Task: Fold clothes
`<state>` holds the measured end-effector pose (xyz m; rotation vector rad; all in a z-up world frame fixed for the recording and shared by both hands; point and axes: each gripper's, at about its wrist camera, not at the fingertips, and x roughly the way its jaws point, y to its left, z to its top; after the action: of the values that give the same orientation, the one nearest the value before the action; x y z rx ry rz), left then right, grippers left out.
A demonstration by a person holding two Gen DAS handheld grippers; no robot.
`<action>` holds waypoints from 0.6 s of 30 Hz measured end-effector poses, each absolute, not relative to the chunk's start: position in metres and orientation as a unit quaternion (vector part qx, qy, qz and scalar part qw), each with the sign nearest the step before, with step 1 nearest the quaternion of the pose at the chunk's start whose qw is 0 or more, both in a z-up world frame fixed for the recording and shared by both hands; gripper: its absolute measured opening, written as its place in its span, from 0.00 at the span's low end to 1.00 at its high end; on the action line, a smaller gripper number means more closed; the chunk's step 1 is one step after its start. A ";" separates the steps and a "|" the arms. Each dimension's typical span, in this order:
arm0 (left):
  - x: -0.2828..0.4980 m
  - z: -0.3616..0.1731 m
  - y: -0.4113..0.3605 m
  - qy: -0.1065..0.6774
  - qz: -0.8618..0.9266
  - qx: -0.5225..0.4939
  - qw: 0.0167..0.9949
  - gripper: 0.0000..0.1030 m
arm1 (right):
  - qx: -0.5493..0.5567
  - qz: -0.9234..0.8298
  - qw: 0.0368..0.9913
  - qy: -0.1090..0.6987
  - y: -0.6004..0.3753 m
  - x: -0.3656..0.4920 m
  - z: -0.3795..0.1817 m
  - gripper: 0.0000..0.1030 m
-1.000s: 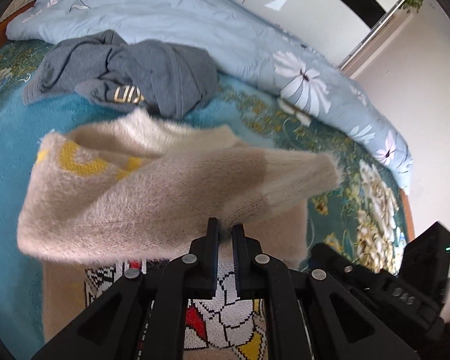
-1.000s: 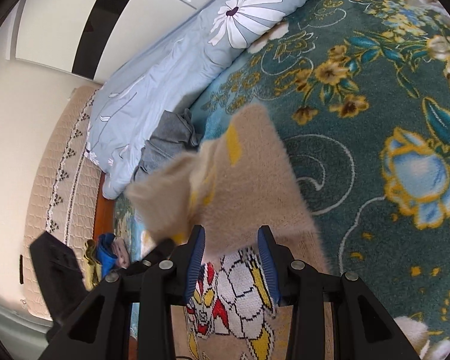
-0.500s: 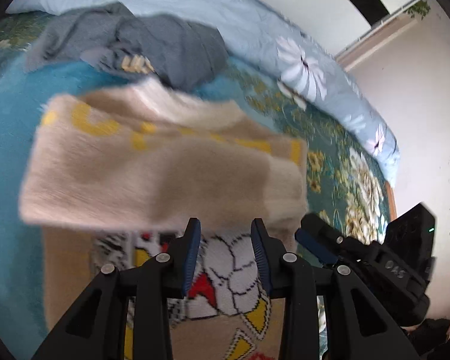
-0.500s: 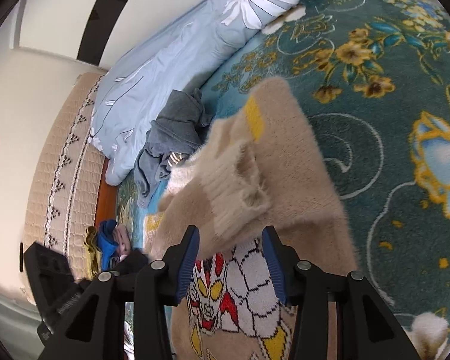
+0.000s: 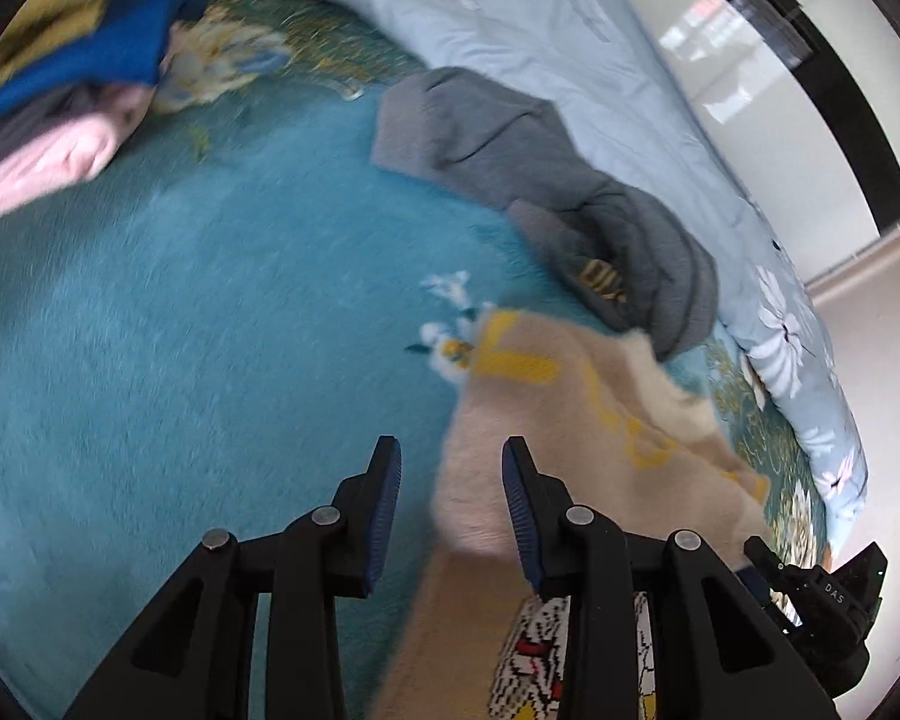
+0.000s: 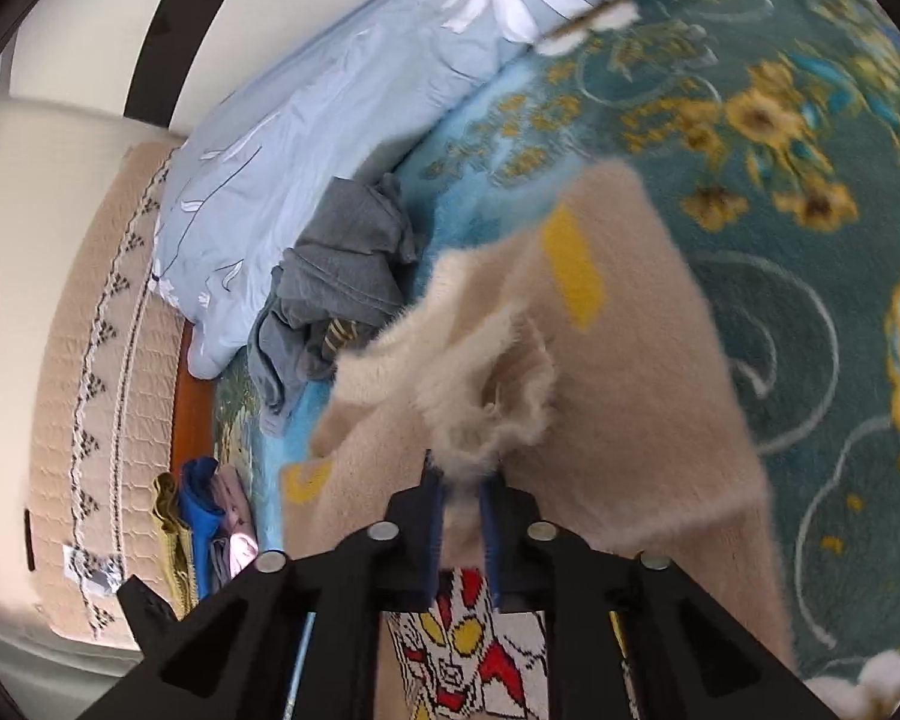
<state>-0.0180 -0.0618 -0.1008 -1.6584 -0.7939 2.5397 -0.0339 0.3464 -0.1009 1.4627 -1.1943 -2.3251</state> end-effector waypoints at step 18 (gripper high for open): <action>-0.022 -0.103 -0.005 -0.189 0.825 -0.522 0.108 0.35 | 0.459 -0.805 0.034 -0.373 0.391 -0.005 -0.118 0.09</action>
<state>-0.0224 -0.0045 -0.1035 -1.5359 -0.5575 2.4271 -0.0046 0.3915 -0.1179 1.4123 -1.1472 -2.4768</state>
